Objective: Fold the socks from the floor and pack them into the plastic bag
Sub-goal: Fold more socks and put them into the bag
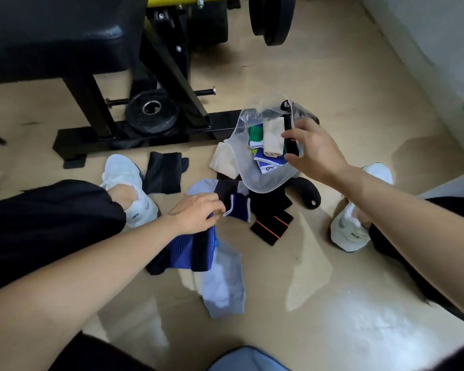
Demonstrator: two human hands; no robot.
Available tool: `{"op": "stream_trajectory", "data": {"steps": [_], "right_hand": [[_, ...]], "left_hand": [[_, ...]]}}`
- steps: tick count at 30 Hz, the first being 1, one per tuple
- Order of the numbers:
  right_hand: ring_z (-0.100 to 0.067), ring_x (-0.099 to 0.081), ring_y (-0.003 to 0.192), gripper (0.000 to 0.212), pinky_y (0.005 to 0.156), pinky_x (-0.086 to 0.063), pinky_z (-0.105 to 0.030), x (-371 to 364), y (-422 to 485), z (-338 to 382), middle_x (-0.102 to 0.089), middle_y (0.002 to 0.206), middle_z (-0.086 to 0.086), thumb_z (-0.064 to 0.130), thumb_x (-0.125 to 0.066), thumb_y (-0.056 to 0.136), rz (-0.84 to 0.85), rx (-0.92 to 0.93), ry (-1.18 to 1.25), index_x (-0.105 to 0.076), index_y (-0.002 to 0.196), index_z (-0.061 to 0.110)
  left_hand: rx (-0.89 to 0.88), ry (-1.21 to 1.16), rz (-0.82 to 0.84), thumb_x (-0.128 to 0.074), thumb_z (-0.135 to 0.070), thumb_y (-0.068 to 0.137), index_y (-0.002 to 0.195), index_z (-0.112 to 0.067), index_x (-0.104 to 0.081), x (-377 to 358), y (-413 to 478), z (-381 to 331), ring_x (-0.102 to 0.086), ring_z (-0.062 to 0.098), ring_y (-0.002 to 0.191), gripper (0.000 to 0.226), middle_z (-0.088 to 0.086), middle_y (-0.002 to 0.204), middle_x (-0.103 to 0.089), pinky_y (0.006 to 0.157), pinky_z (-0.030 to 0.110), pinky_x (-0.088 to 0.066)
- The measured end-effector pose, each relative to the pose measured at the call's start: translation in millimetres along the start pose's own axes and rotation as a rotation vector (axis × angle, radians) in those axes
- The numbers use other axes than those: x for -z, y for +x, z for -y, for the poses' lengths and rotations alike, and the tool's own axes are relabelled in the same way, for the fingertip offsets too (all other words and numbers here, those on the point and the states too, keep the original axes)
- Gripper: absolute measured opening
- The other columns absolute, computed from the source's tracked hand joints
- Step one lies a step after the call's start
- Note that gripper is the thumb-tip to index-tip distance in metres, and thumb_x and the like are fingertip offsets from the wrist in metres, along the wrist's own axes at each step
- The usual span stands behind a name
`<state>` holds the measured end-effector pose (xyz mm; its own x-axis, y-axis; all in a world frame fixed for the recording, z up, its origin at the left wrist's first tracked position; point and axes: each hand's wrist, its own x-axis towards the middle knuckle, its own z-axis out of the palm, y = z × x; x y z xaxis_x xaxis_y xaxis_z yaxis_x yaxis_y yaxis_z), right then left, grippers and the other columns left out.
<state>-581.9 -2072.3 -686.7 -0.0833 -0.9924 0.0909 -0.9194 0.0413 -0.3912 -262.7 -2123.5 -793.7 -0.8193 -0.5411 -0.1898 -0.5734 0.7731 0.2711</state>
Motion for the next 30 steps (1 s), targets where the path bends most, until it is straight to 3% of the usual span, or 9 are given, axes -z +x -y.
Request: {"op": "stream_trajectory", "data": {"steps": [3,6,11,16,18,20,22,27,30], "right_hand": [[-0.04,-0.048,0.114,0.041,0.09,-0.041,-0.045,-5.5,-7.7,6.9,-0.051,0.133,-0.014,0.018,-0.073,0.078,-0.193,0.062,-0.134,-0.066,0.118,0.014],[-0.037,-0.047,0.114,0.027,0.085,-0.035,-0.041,-15.1,-20.7,26.9,-0.055,0.13,-0.009,0.02,-0.069,0.08,-0.303,0.208,-0.17,-0.068,0.107,0.014],[-0.027,-0.056,0.088,0.014,0.076,-0.048,-0.038,-55.2,-41.7,52.6,-0.065,0.099,-0.002,0.022,-0.072,0.082,-0.042,0.347,0.054,-0.071,0.094,0.014],[-0.016,-0.062,0.085,0.029,0.072,-0.045,-0.026,-86.8,-61.7,58.3,-0.067,0.102,0.003,0.034,-0.075,0.082,0.346,0.13,0.154,-0.07,0.108,0.02],[-0.009,-0.06,0.082,0.033,0.074,-0.043,-0.021,-93.2,-65.7,57.0,-0.068,0.104,0.006,0.036,-0.076,0.082,0.441,0.049,0.198,-0.069,0.111,0.021],[-0.007,-0.059,0.083,0.033,0.076,-0.044,-0.02,-96.2,-67.9,54.7,-0.067,0.103,0.007,0.035,-0.076,0.083,0.52,-0.014,0.237,-0.068,0.111,0.021],[-0.009,-0.061,0.085,0.029,0.079,-0.051,-0.024,-96.9,-69.8,54.2,-0.067,0.1,0.007,0.033,-0.076,0.082,0.566,-0.054,0.269,-0.069,0.109,0.023],[-0.011,-0.063,0.089,0.029,0.084,-0.055,-0.03,-103.1,-74.7,53.6,-0.068,0.103,0.006,0.035,-0.078,0.08,0.605,-0.103,0.283,-0.068,0.106,0.026],[-0.014,-0.063,0.089,0.035,0.086,-0.054,-0.03,-108.5,-74.1,58.7,-0.065,0.104,0.006,0.035,-0.079,0.078,0.611,-0.138,0.322,-0.066,0.109,0.025]], "left_hand": [[-0.025,0.113,0.363,-0.06,-0.016,0.091,0.143,-0.028,-0.05,-32.7,-3.5,2.2,-0.039,0.021,0.133,0.054,-0.004,0.149,-0.04,0.095,0.038,-0.047],[-0.038,0.328,0.511,-0.061,-0.013,0.088,0.143,-0.028,-0.05,-46.0,-1.0,2.7,-0.023,0.028,0.144,0.058,-0.001,0.161,-0.026,0.104,0.041,-0.036],[-0.106,0.54,0.416,-0.069,-0.041,0.088,0.12,-0.03,-0.063,-43.0,7.0,15.1,-0.041,0.025,0.127,0.034,-0.004,0.13,-0.055,0.102,0.037,-0.032],[0.042,0.11,0.357,-0.069,-0.022,0.087,0.089,-0.027,-0.061,-30.6,7.5,28.1,-0.06,0.021,0.094,0.009,-0.01,0.09,-0.064,0.083,0.037,-0.046],[0.1,0.043,0.419,-0.069,-0.024,0.09,0.101,-0.03,-0.062,-24.5,4.3,30.2,-0.06,0.023,0.098,0.015,-0.008,0.098,-0.064,0.082,0.038,-0.049],[0.076,0.202,0.485,-0.072,-0.035,0.09,0.13,-0.031,-0.055,-21.1,0.1,34.2,-0.055,0.026,0.113,0.044,-0.003,0.121,-0.057,0.089,0.038,-0.046],[0.095,0.325,0.525,-0.074,-0.037,0.087,0.14,-0.029,-0.048,-22.0,-6.6,38.6,-0.053,0.029,0.119,0.06,0.002,0.129,-0.053,0.091,0.04,-0.046],[0.138,0.164,0.435,-0.07,-0.034,0.09,0.101,-0.027,-0.067,-25.7,-9.4,40.0,-0.059,0.024,0.105,0.013,-0.002,0.106,-0.065,0.086,0.038,-0.048],[0.143,-0.124,0.461,-0.071,-0.033,0.091,0.092,-0.032,-0.064,-15.1,-3.3,30.0,-0.06,0.021,0.095,0.007,-0.004,0.1,-0.064,0.085,0.038,-0.05]]}}
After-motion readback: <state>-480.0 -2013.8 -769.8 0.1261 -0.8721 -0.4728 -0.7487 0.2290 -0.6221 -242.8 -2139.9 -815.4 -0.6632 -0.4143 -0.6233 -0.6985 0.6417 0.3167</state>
